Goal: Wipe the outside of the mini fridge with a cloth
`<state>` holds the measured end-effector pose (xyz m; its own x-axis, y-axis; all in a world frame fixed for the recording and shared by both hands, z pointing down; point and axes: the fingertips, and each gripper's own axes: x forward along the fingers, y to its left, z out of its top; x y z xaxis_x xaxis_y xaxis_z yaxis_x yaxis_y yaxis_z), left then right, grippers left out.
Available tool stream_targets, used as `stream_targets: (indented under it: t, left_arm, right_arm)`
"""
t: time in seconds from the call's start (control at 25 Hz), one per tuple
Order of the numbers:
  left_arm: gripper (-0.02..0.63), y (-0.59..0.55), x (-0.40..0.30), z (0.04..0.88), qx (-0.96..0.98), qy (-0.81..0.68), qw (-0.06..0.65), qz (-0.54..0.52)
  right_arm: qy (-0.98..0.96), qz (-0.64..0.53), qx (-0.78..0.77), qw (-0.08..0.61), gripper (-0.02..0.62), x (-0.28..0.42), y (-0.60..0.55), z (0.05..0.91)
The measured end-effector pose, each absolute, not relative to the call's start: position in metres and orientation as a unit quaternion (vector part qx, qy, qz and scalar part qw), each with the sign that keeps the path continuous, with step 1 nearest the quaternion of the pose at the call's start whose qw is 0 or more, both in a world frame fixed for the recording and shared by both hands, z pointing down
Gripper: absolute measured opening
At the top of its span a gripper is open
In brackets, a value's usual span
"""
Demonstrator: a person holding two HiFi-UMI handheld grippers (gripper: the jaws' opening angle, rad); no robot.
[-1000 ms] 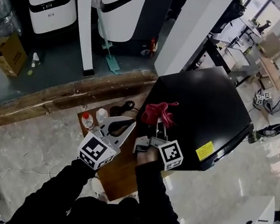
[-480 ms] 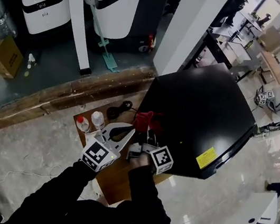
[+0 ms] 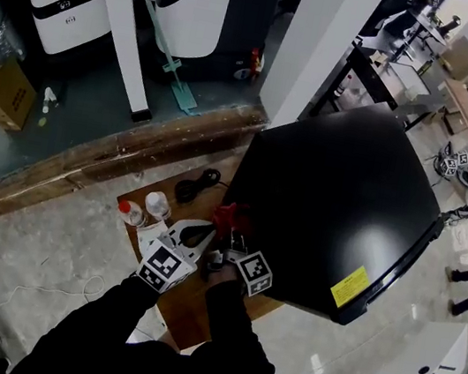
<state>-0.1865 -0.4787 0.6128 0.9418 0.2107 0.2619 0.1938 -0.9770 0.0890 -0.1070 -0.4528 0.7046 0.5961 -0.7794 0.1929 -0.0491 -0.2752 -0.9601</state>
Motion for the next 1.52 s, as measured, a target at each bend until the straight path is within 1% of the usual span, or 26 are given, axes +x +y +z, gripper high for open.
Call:
stream_targets:
  t: [0.32, 0.56, 0.64, 0.76, 0.96, 1.08, 1.16, 1.36, 1.44, 1.52]
  left_arm:
    - [0.006, -0.477, -0.177, 0.655, 0.978, 0.104, 0.043, 0.173]
    - [0.006, -0.476, -0.182, 0.662, 0.977, 0.105, 0.045, 0.179]
    - [0.006, -0.476, -0.184, 0.658, 0.978, 0.104, 0.045, 0.173]
    - [0.006, -0.479, -0.189, 0.644, 0.981, 0.101, 0.043, 0.157]
    - [0.006, -0.478, -0.206, 0.590, 0.985, 0.101, 0.052, 0.133]
    - [0.006, -0.472, -0.221, 0.547, 0.988, 0.108, 0.037, 0.105]
    - [0.006, -0.464, -0.232, 0.524, 0.988, 0.117, 0.027, 0.093]
    - [0.006, -0.432, -0.238, 0.473, 0.987, 0.147, 0.041, 0.045]
    - [0.006, -0.417, -0.235, 0.458, 0.986, 0.156, 0.045, 0.026]
    - [0.006, -0.400, -0.231, 0.446, 0.985, 0.167, 0.045, 0.012]
  right_arm:
    - [0.252, -0.391, -0.728, 0.504, 0.072, -0.102, -0.453, 0.782]
    - [0.228, -0.414, -0.725, 0.502, 0.071, -0.104, -0.450, 0.813]
    - [0.239, -0.422, -0.726, 0.488, 0.069, -0.107, -0.451, 0.813]
    - [0.294, -0.414, -0.735, 0.450, 0.067, -0.119, -0.454, 0.780]
    - [0.364, -0.380, -0.736, 0.427, 0.067, -0.158, -0.436, 0.687]
    - [0.386, -0.346, -0.750, 0.411, 0.067, -0.178, -0.410, 0.629]
    - [0.388, -0.322, -0.757, 0.415, 0.067, -0.185, -0.389, 0.593]
    - [0.407, -0.244, -0.767, 0.433, 0.067, -0.184, -0.352, 0.509]
    - [0.401, -0.229, -0.769, 0.441, 0.067, -0.180, -0.341, 0.495]
    - [0.365, -0.242, -0.776, 0.453, 0.067, -0.175, -0.325, 0.500]
